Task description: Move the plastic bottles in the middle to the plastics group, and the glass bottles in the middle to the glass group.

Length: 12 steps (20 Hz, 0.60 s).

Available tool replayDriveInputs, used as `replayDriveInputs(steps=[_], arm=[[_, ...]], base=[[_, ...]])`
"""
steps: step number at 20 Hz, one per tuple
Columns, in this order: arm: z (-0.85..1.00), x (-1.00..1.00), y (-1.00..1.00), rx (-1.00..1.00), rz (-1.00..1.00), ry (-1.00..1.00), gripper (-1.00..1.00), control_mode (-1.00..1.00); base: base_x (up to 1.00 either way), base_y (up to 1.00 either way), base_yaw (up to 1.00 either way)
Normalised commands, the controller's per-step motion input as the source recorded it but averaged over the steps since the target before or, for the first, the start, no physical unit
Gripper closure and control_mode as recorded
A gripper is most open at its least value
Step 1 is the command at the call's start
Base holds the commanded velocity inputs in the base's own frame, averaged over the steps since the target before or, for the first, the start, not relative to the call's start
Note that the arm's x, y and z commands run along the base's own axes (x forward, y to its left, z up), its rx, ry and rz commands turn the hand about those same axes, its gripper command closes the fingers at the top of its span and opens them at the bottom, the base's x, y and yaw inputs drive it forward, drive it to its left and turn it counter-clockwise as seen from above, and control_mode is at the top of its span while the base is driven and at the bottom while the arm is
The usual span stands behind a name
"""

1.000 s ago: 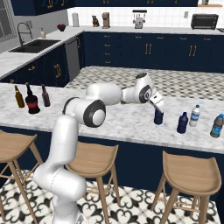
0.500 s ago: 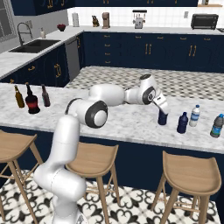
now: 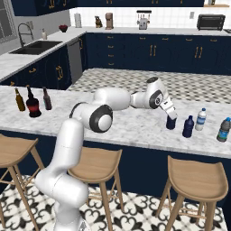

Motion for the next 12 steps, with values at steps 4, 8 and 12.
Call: replayDriveInputs(steps=[4,8,12], arm=[[-0.10,0.00,-0.02,-0.02,-0.08,0.00,1.00,-1.00],[-0.34,0.00,0.00,-0.07,-0.07,0.00,1.00,-1.00],[-0.29,0.00,0.00,-0.08,-0.06,0.00,1.00,-1.00]], base=[[0.00,0.00,0.00],[0.00,0.00,0.00],[0.00,0.00,0.00]])
